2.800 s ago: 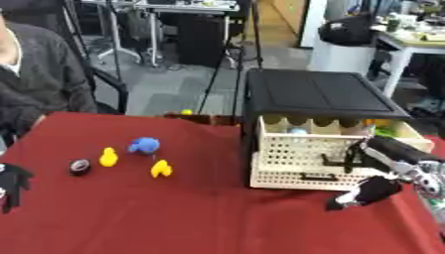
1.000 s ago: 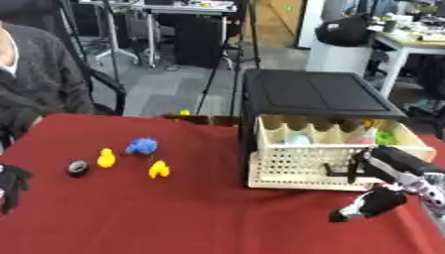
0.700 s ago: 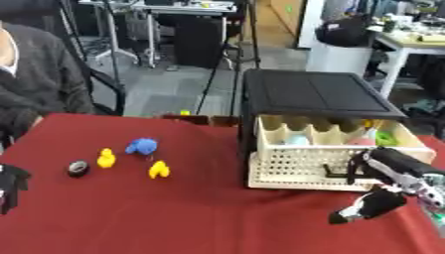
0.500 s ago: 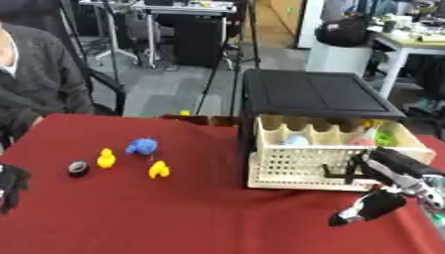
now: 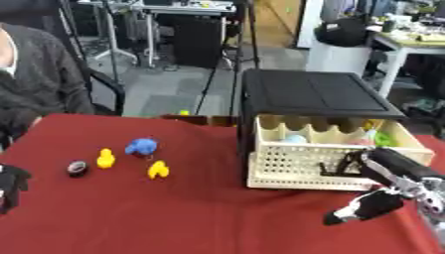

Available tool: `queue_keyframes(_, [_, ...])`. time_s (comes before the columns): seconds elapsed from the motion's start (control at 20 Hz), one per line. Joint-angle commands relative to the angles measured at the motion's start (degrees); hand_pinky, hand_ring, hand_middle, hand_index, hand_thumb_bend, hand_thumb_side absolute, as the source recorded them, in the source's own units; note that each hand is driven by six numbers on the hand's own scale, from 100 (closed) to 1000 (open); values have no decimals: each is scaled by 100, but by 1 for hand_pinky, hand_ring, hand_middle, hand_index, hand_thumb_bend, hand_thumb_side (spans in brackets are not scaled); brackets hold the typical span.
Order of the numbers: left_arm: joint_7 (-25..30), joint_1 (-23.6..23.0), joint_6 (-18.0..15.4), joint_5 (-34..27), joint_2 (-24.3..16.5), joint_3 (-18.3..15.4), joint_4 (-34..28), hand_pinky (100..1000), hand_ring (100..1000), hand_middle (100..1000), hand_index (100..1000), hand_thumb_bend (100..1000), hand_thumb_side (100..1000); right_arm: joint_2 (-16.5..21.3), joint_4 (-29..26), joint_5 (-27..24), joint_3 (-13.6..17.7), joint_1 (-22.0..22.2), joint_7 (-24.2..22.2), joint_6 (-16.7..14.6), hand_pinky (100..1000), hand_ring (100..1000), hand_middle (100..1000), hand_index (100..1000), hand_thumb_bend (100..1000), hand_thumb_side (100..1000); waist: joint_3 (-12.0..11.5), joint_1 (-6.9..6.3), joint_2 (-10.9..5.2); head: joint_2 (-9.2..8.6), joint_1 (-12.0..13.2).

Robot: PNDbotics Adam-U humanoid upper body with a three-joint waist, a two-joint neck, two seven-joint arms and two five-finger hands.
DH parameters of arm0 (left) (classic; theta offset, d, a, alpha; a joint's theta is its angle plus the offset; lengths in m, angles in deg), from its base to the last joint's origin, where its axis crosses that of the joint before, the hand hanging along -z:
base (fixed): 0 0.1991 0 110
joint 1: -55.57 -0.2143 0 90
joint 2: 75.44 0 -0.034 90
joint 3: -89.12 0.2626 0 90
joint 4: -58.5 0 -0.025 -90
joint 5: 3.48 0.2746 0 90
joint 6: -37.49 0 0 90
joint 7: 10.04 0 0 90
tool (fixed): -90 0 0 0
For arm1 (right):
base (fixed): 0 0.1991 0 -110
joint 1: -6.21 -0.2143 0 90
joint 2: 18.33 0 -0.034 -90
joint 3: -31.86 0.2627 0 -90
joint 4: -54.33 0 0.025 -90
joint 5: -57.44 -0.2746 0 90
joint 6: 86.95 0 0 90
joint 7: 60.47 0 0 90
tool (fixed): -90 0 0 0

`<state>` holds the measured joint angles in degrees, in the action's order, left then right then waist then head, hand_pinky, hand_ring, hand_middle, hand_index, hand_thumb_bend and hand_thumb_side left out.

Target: Pick up objects from table and place into drawer.

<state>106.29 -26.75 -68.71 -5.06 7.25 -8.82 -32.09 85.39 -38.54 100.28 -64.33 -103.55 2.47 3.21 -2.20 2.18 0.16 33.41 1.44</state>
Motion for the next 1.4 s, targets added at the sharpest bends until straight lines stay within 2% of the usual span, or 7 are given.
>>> queue_keyframes(0.05, [4, 77, 0, 25, -220, -58, -38, 231, 355, 484, 687, 100, 676, 175, -261, 14, 125, -88, 49, 8, 106, 100, 100, 714, 992, 556, 15, -8, -40, 2, 16])
queue_keyframes(0.55, [-30, 114, -45, 200, -299, -61, 148, 230, 356, 486, 686, 100, 678, 301, -718, -71, 317, -47, 225, 121, 100, 100, 100, 707, 991, 612, 71, 23, -42, 6, 37])
queue_keyframes(0.9, [-95, 183, -109, 409, -417, -60, 284, 233, 364, 489, 688, 100, 654, 325, -891, -179, 392, 85, 301, 156, 101, 100, 100, 689, 1000, 598, 88, 21, -38, 12, 49])
queue_keyframes(1.1, [-102, 408, -306, 755, -646, 16, 494, 246, 373, 495, 698, 100, 606, 290, -1068, -426, 401, 207, 340, 142, 109, 100, 100, 685, 1000, 579, 136, 24, -27, 11, 75])
queue_keyframes(1.4, [-168, 1049, -708, 1284, -1057, 263, 1114, 276, 408, 519, 711, 100, 601, 250, -1269, -742, 401, 348, 400, 137, 117, 100, 100, 684, 1000, 568, 247, 43, -1, 6, 122])
